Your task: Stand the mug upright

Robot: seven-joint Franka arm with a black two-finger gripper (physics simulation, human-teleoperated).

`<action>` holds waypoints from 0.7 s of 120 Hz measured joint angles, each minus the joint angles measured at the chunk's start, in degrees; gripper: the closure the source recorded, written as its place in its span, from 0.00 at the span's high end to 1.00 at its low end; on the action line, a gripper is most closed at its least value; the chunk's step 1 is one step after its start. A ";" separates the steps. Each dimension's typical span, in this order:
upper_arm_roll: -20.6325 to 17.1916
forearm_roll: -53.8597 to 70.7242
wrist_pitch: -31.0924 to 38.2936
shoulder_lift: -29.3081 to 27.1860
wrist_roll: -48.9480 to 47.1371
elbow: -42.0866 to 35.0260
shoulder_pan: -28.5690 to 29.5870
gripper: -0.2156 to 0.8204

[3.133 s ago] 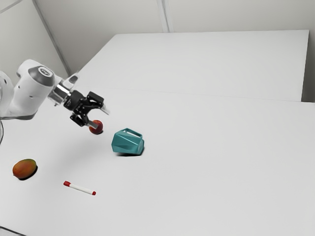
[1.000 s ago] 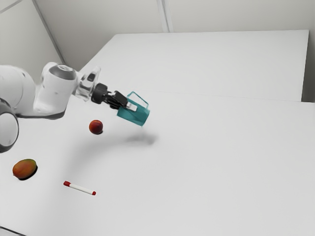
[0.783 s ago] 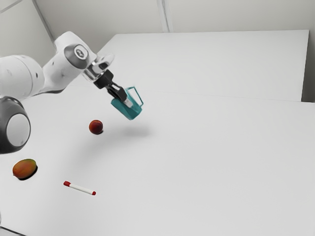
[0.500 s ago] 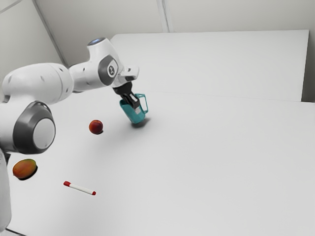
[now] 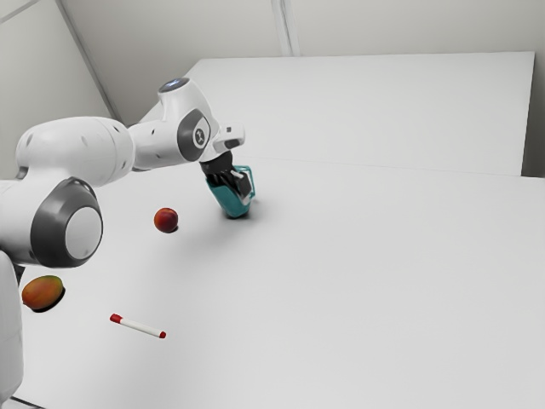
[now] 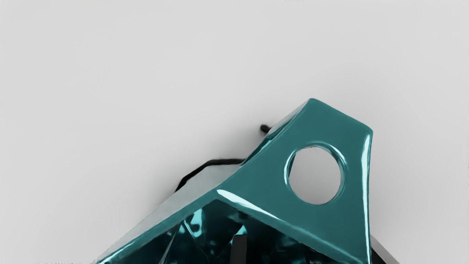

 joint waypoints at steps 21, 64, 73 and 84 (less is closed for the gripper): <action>0.01 -0.10 -0.43 -0.64 -2.22 0.43 0.00 0.66; -0.01 1.17 -14.59 -10.62 -6.02 8.39 0.01 0.77; -1.53 2.50 -22.30 -16.26 -7.97 9.00 0.03 0.78; -4.55 4.94 -29.70 -23.09 -10.25 9.01 -1.40 0.78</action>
